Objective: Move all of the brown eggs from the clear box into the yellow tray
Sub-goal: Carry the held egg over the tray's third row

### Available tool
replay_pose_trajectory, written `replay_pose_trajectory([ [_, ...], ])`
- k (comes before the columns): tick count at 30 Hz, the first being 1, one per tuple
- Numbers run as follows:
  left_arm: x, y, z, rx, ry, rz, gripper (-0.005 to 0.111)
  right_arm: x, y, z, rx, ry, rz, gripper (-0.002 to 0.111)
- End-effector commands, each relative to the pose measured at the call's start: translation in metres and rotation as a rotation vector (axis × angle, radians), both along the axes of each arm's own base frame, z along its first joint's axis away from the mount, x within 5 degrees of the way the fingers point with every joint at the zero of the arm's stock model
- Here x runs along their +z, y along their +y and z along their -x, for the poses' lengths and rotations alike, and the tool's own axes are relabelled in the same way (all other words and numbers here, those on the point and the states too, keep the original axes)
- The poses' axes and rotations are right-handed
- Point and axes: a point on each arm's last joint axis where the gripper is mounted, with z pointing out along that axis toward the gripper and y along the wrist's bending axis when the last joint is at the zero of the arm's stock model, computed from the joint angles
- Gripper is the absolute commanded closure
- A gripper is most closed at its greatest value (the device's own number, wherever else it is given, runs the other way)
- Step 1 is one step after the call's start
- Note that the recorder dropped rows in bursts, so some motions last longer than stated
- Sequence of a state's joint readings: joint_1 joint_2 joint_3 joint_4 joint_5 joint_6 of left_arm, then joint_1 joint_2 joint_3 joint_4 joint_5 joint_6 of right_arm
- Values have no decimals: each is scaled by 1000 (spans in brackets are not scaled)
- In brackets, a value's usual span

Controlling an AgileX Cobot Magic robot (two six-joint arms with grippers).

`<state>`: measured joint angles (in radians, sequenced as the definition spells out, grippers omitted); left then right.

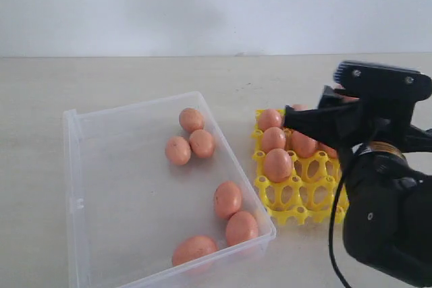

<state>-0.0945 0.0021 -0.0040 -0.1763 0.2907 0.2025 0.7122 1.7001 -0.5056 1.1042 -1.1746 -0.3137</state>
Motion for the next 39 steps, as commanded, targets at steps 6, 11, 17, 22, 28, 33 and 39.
replay_pose_trajectory([
  [6,-1,0,0,-4,-5,-2,103,-18,0,-2,178,247,95,108],
  [11,-1,0,0,-4,-5,-2,103,-31,9,3,328,399,153,108],
  [17,-1,0,0,-4,-5,-2,103,-37,-4,-4,368,478,167,108],
  [22,-1,0,0,-4,-5,-2,103,-42,-25,-12,377,539,171,108],
  [28,-1,0,0,-4,-5,-2,103,-44,-21,-11,510,561,265,108],
  [33,-1,0,0,-4,-5,-2,103,-42,-22,-13,502,536,275,108],
  [39,-1,0,0,-4,-5,-2,103,-44,-17,-10,576,558,306,108],
])
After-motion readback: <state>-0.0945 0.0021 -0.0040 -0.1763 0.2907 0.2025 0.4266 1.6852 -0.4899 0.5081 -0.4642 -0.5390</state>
